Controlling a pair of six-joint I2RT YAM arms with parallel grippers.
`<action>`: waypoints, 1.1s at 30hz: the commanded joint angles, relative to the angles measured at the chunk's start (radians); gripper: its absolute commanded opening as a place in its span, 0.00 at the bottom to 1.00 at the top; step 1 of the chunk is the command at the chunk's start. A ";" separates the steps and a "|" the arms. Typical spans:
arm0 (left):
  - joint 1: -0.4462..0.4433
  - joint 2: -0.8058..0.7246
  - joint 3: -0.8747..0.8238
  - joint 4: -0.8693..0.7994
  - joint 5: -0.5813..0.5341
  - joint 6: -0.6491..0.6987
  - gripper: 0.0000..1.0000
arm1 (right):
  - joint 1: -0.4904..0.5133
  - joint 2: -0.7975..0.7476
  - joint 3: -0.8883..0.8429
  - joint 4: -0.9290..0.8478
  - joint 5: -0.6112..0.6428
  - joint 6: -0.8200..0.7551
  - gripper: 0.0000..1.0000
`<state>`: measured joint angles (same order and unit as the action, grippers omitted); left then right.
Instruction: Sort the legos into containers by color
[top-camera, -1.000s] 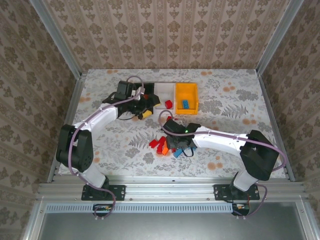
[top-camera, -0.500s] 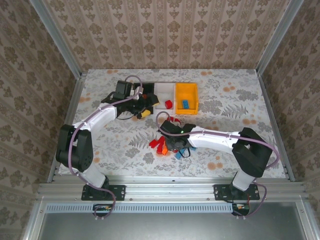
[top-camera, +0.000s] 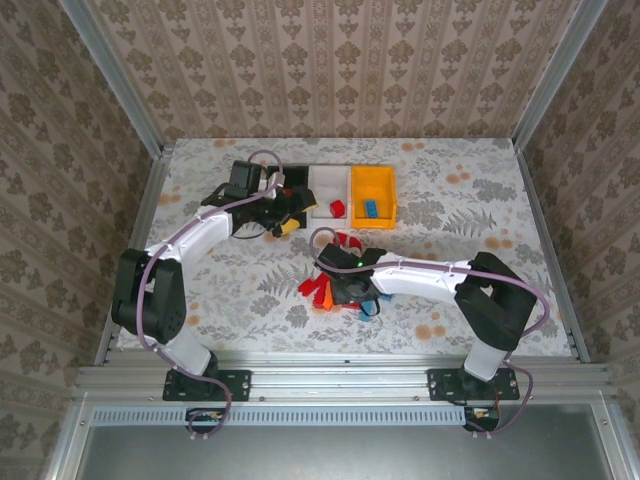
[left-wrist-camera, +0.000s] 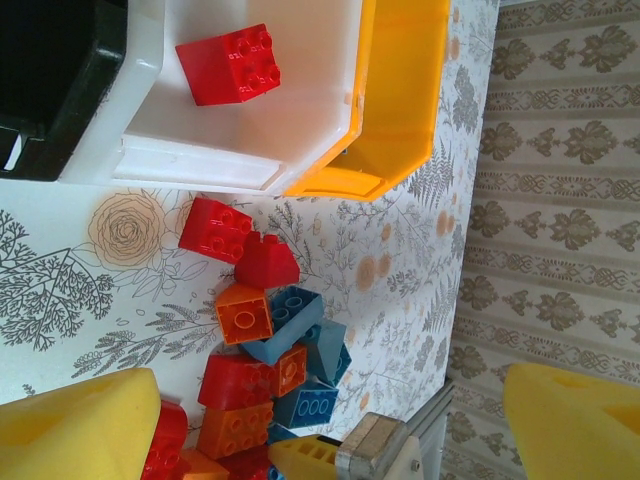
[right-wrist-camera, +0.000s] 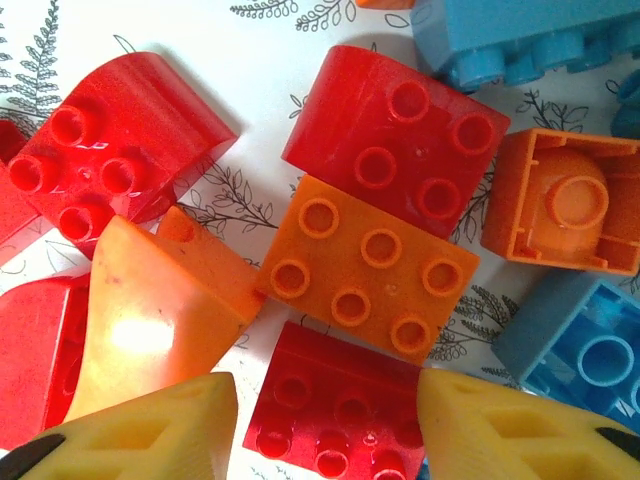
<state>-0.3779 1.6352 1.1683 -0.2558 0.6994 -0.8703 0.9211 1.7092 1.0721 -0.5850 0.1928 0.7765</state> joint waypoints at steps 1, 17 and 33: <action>0.005 -0.020 0.028 -0.004 0.006 0.015 0.90 | 0.007 -0.040 -0.049 -0.037 -0.021 0.001 0.54; -0.001 -0.005 0.029 -0.012 -0.011 0.034 0.90 | 0.017 -0.109 -0.105 0.022 -0.071 -0.020 0.62; 0.000 0.000 0.034 -0.025 -0.019 0.044 0.90 | 0.018 0.025 -0.026 0.031 -0.049 0.011 0.69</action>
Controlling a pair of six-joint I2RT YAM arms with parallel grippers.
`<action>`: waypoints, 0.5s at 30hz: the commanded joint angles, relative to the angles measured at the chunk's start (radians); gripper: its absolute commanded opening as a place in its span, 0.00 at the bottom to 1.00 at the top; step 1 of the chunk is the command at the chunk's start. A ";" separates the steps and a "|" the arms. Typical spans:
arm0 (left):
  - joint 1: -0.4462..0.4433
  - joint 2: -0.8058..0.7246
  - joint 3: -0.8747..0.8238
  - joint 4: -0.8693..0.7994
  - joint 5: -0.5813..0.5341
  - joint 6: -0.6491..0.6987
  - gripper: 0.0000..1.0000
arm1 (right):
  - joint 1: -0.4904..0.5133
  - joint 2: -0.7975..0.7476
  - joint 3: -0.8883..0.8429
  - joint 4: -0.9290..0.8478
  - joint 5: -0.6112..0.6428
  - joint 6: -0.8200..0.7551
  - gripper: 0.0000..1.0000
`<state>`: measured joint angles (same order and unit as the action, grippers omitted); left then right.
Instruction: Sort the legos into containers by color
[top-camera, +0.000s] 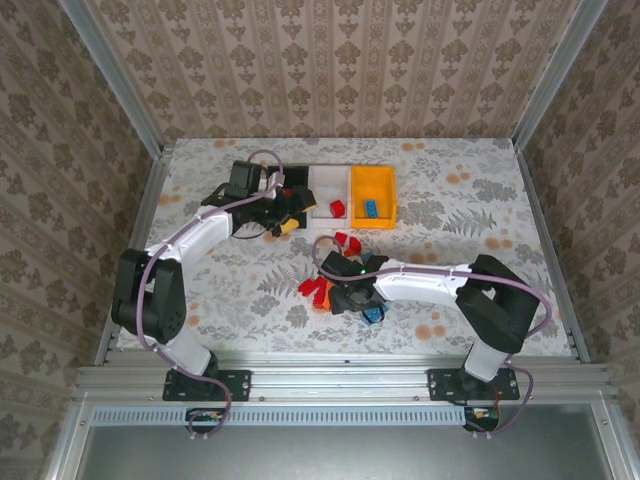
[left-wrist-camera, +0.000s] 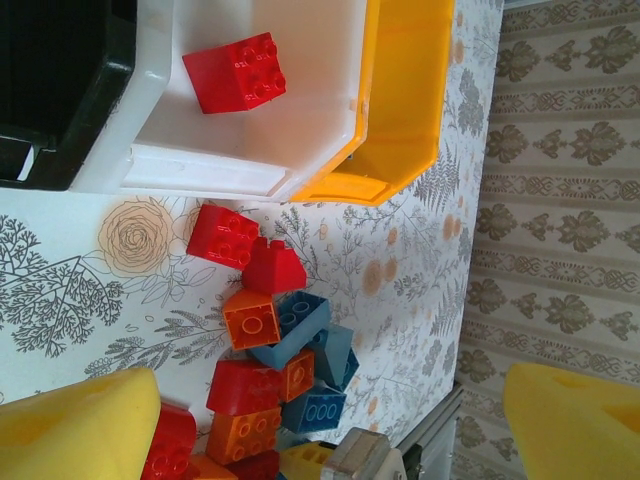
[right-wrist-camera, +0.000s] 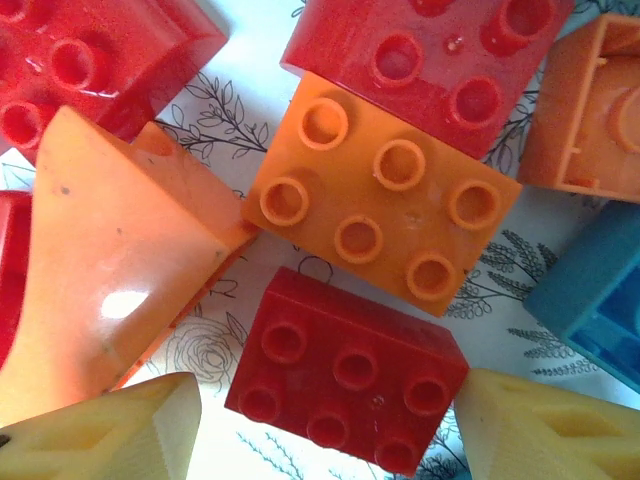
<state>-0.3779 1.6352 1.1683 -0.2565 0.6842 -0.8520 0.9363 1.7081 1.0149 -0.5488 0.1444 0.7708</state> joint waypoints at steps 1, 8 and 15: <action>-0.001 0.000 0.034 -0.024 -0.004 0.027 0.90 | 0.002 0.031 0.033 -0.002 0.000 0.016 0.69; 0.000 0.003 0.034 -0.024 -0.002 0.025 0.90 | 0.004 0.053 0.048 -0.017 0.045 0.028 0.55; 0.003 0.003 0.036 -0.025 -0.001 0.027 0.90 | 0.019 -0.019 0.057 -0.030 0.078 0.015 0.43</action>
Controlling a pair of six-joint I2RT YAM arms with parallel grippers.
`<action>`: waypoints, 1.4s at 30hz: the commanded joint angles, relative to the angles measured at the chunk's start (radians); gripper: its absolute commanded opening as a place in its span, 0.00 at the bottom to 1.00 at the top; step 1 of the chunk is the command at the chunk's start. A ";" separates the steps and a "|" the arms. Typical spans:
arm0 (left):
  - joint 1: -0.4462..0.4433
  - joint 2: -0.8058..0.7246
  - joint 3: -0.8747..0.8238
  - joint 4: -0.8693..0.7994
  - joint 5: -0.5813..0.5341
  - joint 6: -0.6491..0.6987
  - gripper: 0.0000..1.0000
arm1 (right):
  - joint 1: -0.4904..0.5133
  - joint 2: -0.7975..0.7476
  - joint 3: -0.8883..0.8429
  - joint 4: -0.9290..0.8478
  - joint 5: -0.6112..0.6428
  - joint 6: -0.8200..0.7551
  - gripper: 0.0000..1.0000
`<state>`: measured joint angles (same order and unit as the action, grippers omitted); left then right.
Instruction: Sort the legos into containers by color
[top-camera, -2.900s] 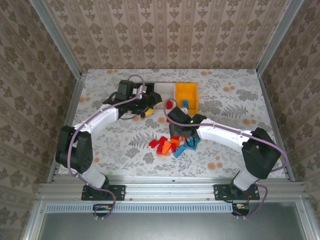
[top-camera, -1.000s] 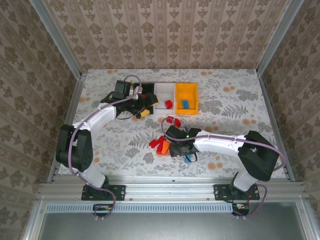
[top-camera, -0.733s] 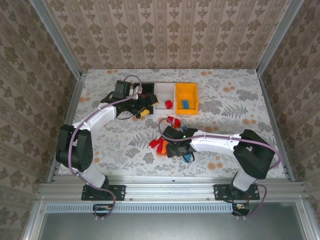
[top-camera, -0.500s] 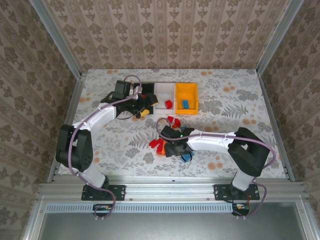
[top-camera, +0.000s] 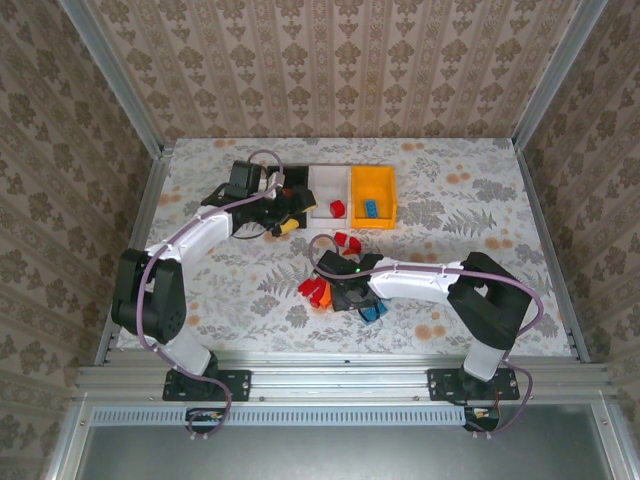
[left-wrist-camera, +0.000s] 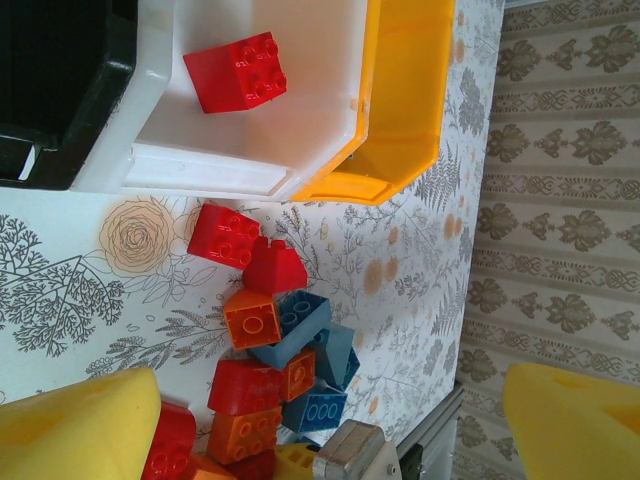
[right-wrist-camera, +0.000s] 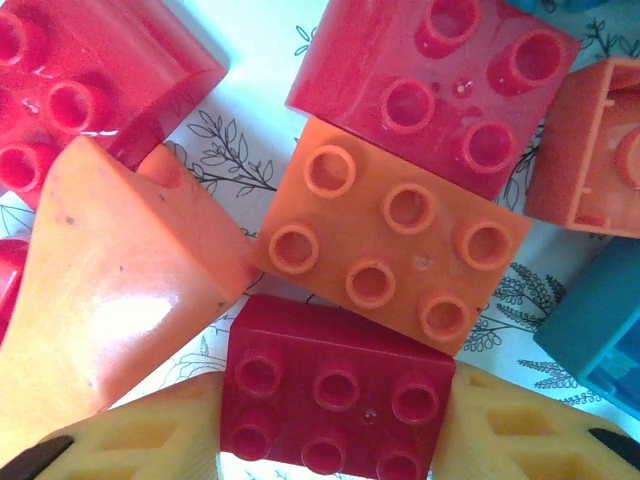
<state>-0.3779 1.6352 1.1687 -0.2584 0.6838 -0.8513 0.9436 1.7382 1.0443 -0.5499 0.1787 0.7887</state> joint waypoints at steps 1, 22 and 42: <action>0.004 0.004 0.038 -0.024 0.000 0.027 0.90 | 0.013 -0.069 0.031 -0.039 0.050 -0.004 0.43; 0.245 0.011 0.007 0.043 0.029 -0.028 0.91 | -0.313 0.388 0.800 -0.024 0.074 -0.411 0.41; 0.215 0.011 0.012 0.053 0.043 -0.029 0.91 | -0.333 0.602 1.096 -0.174 0.117 -0.485 0.56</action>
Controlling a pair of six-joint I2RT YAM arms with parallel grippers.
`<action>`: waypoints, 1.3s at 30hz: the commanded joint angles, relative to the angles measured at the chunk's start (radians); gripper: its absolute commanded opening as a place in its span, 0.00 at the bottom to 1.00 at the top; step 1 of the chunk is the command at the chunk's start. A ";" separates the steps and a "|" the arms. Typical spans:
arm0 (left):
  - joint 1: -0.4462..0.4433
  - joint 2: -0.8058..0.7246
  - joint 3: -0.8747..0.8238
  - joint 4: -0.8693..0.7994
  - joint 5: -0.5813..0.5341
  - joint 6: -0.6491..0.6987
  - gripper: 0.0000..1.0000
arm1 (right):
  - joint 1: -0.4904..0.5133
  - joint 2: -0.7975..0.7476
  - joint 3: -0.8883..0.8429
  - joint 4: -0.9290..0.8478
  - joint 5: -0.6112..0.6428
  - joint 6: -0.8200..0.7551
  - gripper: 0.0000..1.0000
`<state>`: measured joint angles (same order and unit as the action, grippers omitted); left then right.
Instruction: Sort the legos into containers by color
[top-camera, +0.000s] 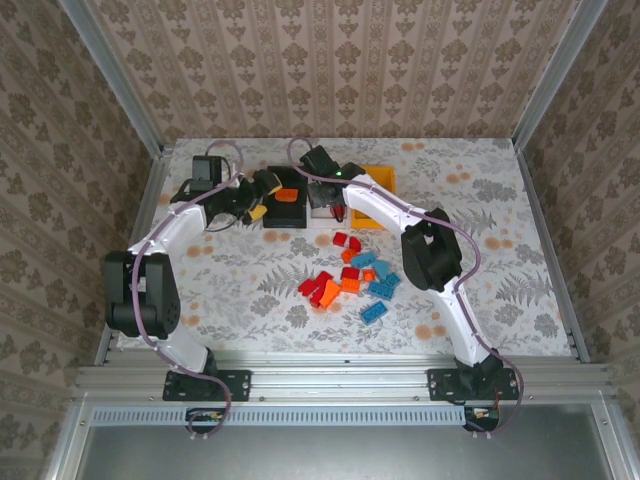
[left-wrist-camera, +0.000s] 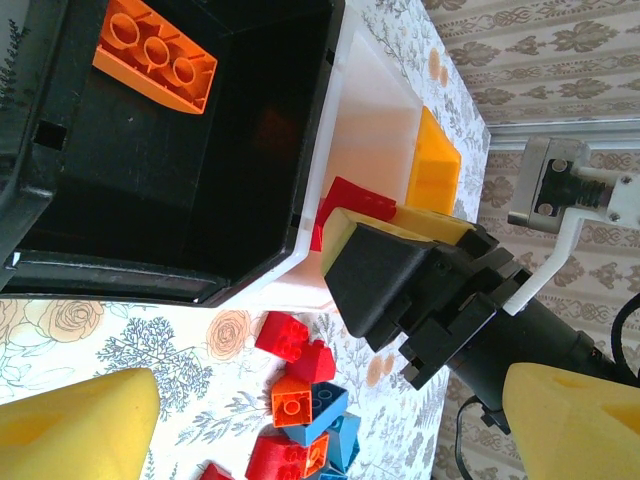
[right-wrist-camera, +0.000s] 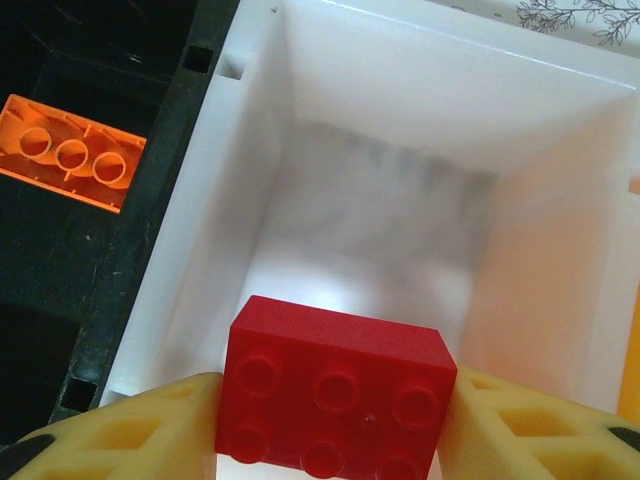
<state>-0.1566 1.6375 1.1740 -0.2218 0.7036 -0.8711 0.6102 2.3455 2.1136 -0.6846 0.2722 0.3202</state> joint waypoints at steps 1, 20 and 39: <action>-0.006 0.009 0.007 0.016 0.023 -0.009 0.91 | 0.002 -0.010 0.029 -0.044 0.026 -0.020 0.56; -0.041 0.008 0.015 -0.003 0.013 0.012 0.91 | 0.019 -0.272 -0.217 0.017 0.077 -0.022 0.62; -0.339 0.053 0.033 -0.033 0.039 0.018 0.91 | 0.013 -0.717 -1.102 0.144 -0.084 0.141 0.65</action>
<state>-0.5034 1.6890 1.1744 -0.2401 0.7341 -0.8703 0.6323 1.6077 1.0195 -0.5602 0.2211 0.4309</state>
